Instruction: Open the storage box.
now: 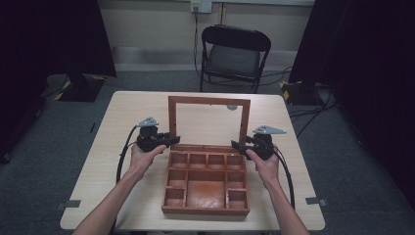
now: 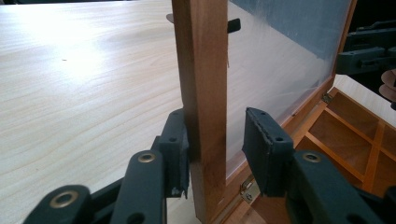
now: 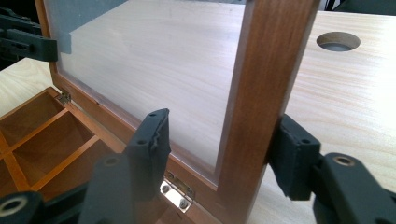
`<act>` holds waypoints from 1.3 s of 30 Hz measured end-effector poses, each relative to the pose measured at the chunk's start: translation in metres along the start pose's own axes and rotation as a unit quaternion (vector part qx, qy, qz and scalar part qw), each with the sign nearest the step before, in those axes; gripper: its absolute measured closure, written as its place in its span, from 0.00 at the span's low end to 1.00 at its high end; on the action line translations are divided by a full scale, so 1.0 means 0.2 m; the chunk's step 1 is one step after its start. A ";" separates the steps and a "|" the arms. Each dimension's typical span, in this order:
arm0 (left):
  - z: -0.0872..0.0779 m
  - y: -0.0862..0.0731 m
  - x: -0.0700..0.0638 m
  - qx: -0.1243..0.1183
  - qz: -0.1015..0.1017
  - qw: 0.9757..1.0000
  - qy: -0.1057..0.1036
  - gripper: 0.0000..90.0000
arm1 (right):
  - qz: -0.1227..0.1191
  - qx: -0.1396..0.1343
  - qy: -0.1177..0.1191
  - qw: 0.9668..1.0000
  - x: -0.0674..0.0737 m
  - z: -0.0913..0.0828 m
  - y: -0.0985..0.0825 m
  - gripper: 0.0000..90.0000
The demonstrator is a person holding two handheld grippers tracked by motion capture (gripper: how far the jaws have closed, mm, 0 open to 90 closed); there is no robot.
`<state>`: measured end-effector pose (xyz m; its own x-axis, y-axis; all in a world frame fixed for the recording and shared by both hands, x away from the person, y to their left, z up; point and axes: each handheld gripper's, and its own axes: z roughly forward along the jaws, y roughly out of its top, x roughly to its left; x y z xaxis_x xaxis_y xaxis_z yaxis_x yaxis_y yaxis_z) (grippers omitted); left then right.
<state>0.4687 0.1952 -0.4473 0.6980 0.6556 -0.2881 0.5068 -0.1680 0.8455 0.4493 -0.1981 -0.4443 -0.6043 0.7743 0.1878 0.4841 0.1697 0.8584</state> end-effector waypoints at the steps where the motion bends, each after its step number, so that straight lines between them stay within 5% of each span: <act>1: 0.00 0.00 0.00 0.000 -0.003 1.000 -0.001 0.70 | 0.001 0.000 0.000 1.000 0.00 0.00 0.00 0.46; 23: 0.02 0.00 0.03 0.012 -0.020 1.000 -0.007 0.69 | 0.014 0.012 -0.015 1.000 -0.02 -0.01 -0.02 0.62; 39: 0.04 -0.02 0.06 0.014 -0.036 0.999 -0.006 0.66 | 0.016 0.017 -0.018 1.000 -0.02 0.05 -0.03 0.49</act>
<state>0.4794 0.1980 -0.4567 0.6658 0.6572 -0.3532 0.5694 -0.1418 0.8097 0.4548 -0.1967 -0.4550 -0.5657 0.8005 0.1980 0.5250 0.1645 0.8351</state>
